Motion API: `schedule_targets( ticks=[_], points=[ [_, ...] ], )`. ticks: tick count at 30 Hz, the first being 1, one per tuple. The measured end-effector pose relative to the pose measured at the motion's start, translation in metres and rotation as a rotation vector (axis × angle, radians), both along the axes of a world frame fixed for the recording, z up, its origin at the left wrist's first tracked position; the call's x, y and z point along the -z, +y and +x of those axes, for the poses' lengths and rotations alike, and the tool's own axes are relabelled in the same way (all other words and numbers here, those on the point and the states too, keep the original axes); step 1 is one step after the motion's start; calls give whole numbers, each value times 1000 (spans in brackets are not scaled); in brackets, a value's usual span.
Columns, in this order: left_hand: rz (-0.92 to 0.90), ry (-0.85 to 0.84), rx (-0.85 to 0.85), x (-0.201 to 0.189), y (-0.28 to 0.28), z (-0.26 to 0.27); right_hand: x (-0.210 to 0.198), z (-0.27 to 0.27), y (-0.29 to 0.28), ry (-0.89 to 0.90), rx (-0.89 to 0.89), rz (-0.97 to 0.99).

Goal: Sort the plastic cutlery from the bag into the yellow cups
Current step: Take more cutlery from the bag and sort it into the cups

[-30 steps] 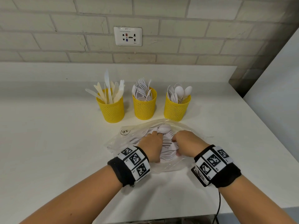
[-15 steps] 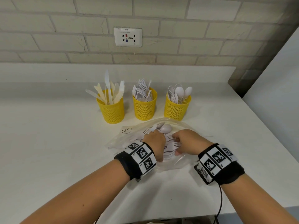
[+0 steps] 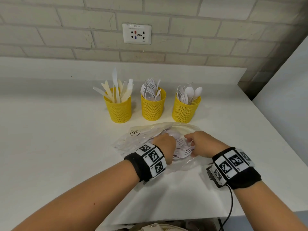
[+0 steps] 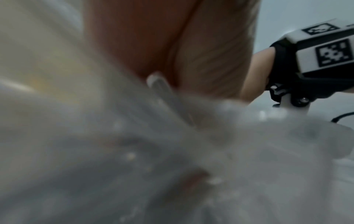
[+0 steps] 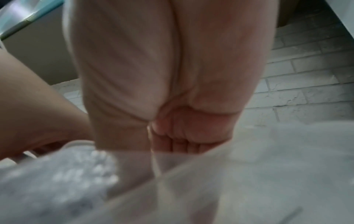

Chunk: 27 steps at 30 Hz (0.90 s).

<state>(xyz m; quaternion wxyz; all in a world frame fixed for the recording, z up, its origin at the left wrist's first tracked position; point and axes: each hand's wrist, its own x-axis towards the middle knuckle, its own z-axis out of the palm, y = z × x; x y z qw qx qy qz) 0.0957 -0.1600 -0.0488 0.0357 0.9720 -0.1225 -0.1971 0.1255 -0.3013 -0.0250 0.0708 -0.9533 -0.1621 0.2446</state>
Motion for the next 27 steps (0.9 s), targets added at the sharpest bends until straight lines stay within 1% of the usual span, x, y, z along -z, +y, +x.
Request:
schedule_targets(
  ticks=[5, 9, 11, 14, 16, 19, 21, 23, 27],
  points=[
    [-53, 39, -68, 0, 7, 3, 7, 0, 1, -27, 29, 70],
    [-21, 25, -40, 2, 8, 4, 7, -2, -1, -52, 56, 103],
    [-45, 16, -20, 4, 7, 4, 7, -3, -3, -59, 81, 82],
    [-63, 27, -9, 5, 5, 2, 6, -5, -4, -59, 96, -7],
    [-54, 38, 9, 4, 5, 1, 6, -7, -5, -57, 110, -5],
    [-49, 33, 21, 3, 7, 0, 3, -9, -7, -38, 153, 98],
    [-55, -1, 19, 5, 9, 0, 2, -9, -9, -42, 196, 234],
    [-109, -33, -16, 7, 11, 0, 1, -8, -10, -47, 218, 327],
    [-239, 31, -65, 6, 21, 2, 4, -5, -15, -6, 198, 342]
  ],
)
